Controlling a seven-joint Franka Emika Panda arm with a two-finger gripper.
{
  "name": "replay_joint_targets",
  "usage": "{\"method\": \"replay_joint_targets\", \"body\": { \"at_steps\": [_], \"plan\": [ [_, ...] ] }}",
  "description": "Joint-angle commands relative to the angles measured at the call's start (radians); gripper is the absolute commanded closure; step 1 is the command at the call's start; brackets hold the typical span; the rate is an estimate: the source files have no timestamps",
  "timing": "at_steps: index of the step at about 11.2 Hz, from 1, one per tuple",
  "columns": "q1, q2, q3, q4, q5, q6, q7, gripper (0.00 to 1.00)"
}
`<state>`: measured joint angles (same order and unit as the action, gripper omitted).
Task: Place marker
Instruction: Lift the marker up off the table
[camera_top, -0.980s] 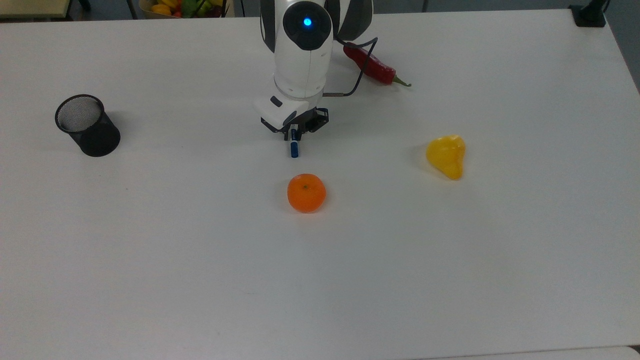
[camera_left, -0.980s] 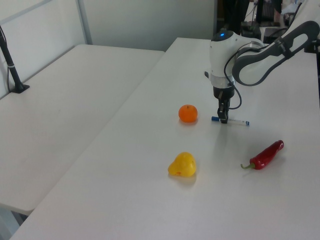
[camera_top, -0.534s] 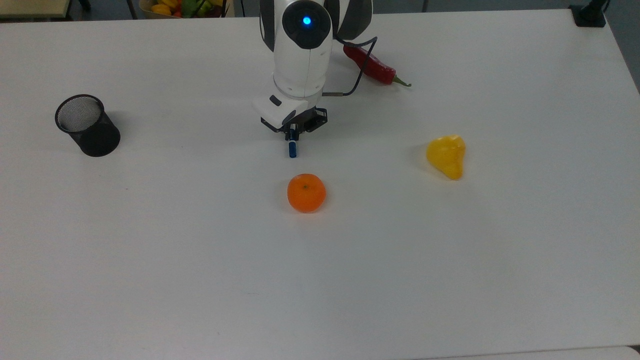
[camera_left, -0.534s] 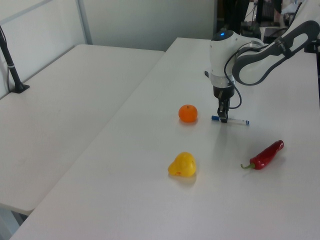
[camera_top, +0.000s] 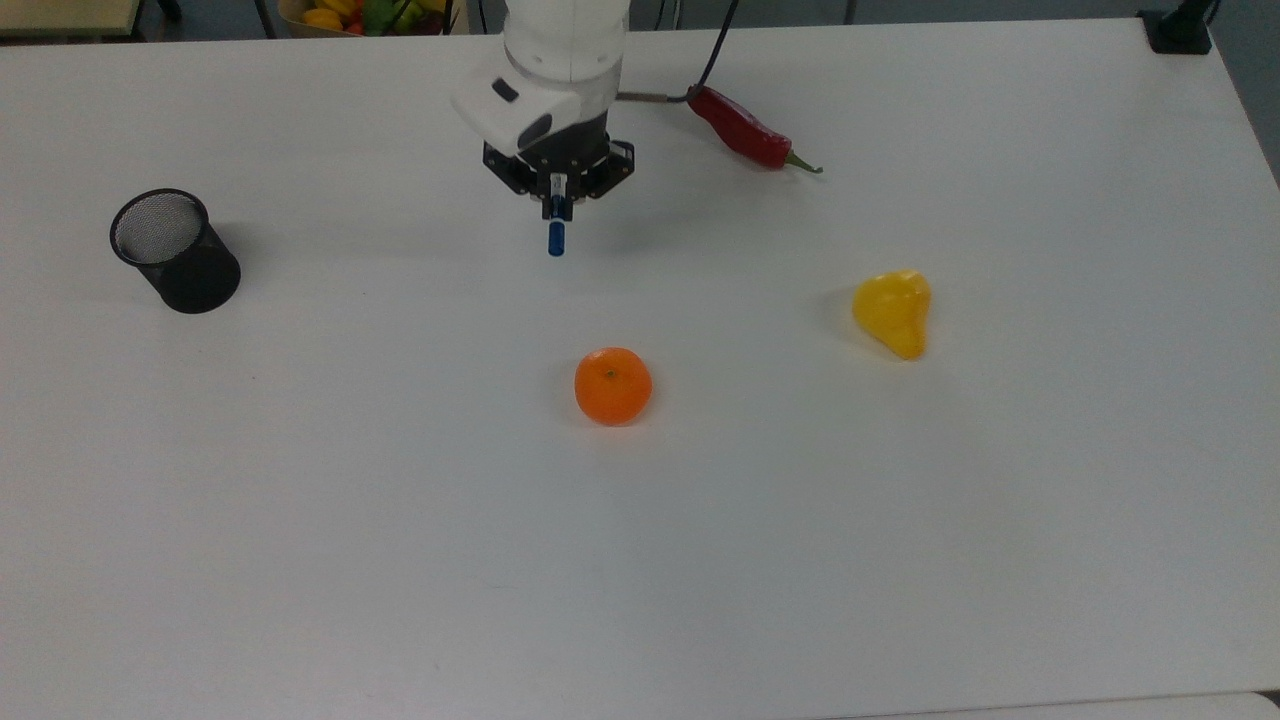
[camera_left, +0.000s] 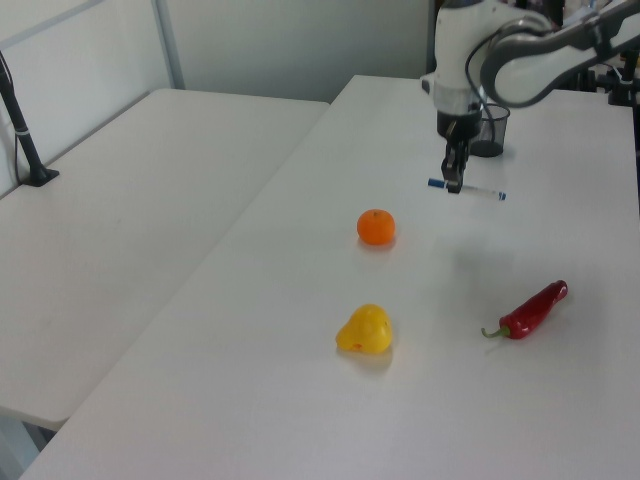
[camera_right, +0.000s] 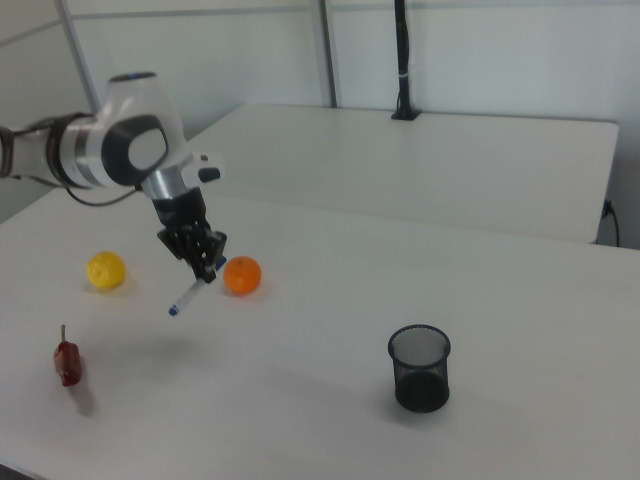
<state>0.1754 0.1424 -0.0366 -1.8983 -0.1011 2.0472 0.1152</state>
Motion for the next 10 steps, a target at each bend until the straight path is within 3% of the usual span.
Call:
{"method": "replay_joint_targets", "body": {
  "at_steps": [1, 6, 10],
  "plan": [
    [-0.008, -0.069, -0.008, 0.089, 0.078, -0.137, 0.014, 1.00],
    [-0.036, -0.141, -0.026, 0.226, 0.139, -0.303, -0.008, 1.00],
    [-0.037, -0.176, -0.158, 0.239, 0.158, -0.320, -0.123, 1.00]
  ]
}}
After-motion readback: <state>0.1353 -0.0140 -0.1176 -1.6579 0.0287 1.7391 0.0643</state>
